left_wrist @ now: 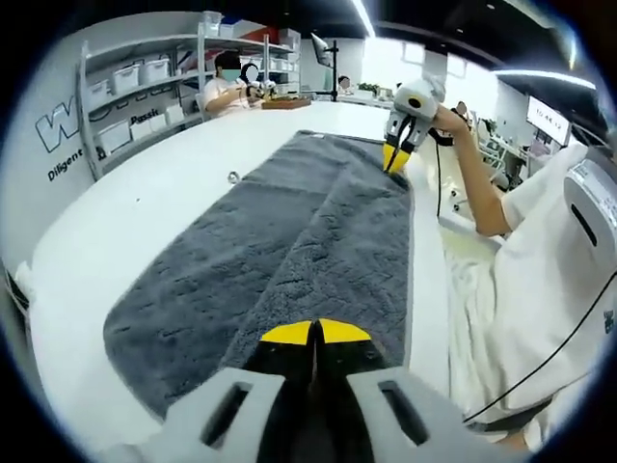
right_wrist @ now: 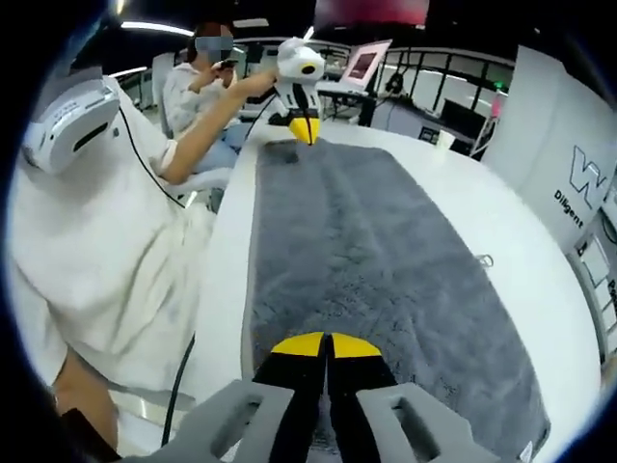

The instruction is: Open the folded towel by lifting each exposed corner and separating the folded layers until the towel lies flat within the target outline without major curled edges

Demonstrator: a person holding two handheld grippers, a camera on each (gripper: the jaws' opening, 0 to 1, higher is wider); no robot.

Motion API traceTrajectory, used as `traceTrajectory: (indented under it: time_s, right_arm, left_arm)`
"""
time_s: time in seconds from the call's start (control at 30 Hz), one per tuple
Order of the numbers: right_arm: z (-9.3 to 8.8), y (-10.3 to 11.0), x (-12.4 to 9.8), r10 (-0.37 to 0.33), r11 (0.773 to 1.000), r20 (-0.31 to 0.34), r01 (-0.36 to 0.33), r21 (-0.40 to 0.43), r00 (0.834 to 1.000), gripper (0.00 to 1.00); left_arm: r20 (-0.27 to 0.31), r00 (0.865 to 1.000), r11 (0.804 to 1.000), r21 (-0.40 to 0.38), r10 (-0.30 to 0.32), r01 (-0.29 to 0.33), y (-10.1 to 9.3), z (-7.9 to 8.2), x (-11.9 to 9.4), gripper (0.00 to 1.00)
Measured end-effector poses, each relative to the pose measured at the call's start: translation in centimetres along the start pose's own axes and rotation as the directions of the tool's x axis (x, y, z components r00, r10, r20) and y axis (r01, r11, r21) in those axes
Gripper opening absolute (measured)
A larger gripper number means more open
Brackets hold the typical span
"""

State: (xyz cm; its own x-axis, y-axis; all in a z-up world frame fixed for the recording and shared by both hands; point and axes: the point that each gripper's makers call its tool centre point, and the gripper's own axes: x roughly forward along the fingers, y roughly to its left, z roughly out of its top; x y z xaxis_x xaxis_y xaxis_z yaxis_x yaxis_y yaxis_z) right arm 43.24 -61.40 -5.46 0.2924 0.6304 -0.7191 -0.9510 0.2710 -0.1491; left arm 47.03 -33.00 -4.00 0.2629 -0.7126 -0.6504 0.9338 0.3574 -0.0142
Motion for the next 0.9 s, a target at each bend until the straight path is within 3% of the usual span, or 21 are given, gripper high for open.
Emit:
traceTrajectory:
  time_s: [0.13,0.43,0.63,0.77,0.9]
  right_arm:
    - [-0.2,0.0,0.1,0.012,0.999,0.0,-0.012,0.038,1.0,0.0]
    - [-0.2,-0.4,0.4,0.01,1.0,0.003,-0.01,0.027,1.0,0.0]
    - [-0.4,-0.6,0.5,0.018,0.998,0.006,-0.018,0.064,1.0,0.0]
    - [0.2,-2.5,0.0,-0.075,0.997,0.007,0.075,0.034,0.997,0.0]
    - [0.9,-2.7,-0.1,-0.09,0.996,0.035,0.09,0.017,0.995,0.0]
  left_arm:
    - [0.017,1.0,1.0,0.002,-0.002,0.002,-0.1,0.5,-0.1,0.01]
    - [0.018,1.0,1.0,0.002,0.0,0.0,0.2,0.6,0.3,0.01]
    - [0.031,0.999,1.0,-0.001,0.01,-0.01,0.6,0.8,0.4,0.01]
    - [0.028,0.999,0.999,0.006,0.044,-0.044,1.3,0.8,0.3,0.01]
    - [0.044,0.997,0.998,0.017,0.067,-0.068,1.7,1.2,0.0,0.01]
